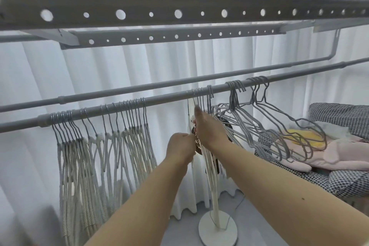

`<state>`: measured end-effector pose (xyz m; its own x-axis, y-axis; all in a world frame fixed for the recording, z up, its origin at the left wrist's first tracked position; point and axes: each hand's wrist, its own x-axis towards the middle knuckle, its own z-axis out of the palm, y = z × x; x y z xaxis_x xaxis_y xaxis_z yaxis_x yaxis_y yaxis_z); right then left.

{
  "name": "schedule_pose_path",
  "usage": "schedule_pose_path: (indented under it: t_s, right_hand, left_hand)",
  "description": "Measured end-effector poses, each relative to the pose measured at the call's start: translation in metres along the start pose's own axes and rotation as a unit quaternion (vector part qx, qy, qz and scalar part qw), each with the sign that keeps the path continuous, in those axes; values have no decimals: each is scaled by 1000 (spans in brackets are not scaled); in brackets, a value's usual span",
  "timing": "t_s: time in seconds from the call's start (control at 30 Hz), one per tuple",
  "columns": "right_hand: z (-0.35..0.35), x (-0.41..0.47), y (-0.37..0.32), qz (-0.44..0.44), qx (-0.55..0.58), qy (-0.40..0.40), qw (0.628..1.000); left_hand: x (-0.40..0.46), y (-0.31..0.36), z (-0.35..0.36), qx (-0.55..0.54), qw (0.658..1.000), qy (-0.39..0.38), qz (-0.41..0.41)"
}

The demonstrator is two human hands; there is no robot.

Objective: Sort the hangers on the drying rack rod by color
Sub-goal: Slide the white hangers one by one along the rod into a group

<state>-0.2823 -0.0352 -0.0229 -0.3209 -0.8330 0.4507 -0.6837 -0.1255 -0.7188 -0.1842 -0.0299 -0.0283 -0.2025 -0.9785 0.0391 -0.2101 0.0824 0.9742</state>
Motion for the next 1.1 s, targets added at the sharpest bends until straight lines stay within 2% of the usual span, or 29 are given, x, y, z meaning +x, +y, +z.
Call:
schedule_pose_path:
  t_s: [0.17, 0.47, 0.6, 0.67, 0.73, 0.8, 0.9, 0.97, 1.03, 1.1]
  right_hand:
    - [0, -4, -1, 16, -34, -28, 999]
    - [12, -10, -9, 47, -126, -53, 989]
    - [18, -12, -22, 75, -18, -86, 993]
    - [22, -13, -27, 119, 84, -117, 982]
    - [24, -14, -29, 146, 168, -109, 969]
    - [26, -14, -25, 168, 195, -87, 962]
    - [25, -17, -20, 205, 247, -71, 945]
    - [23, -20, -18, 225, 268, -43, 936]
    - [20, -23, -13, 258, 268, 8, 928]
    - [16, -25, -3, 306, 282, 77, 906]
  left_hand:
    - [18, 16, -13, -51, 998, 45, -13]
    - [5, 4, -36, -165, 984, 32, -55]
    - [-27, 20, -44, -222, 973, 4, -64]
    - [-45, 28, -53, -248, 966, -14, -75]
    - [-60, 33, -62, -264, 959, -53, -90]
    - [-70, 35, -69, -265, 956, -89, -94]
    - [-77, 39, -73, -266, 956, -101, -77]
    - [-76, 37, -76, -277, 956, -85, -38]
    - [-70, 29, -80, -213, 976, -19, 31]
    - [-60, 16, -83, 6, 989, 75, 126]
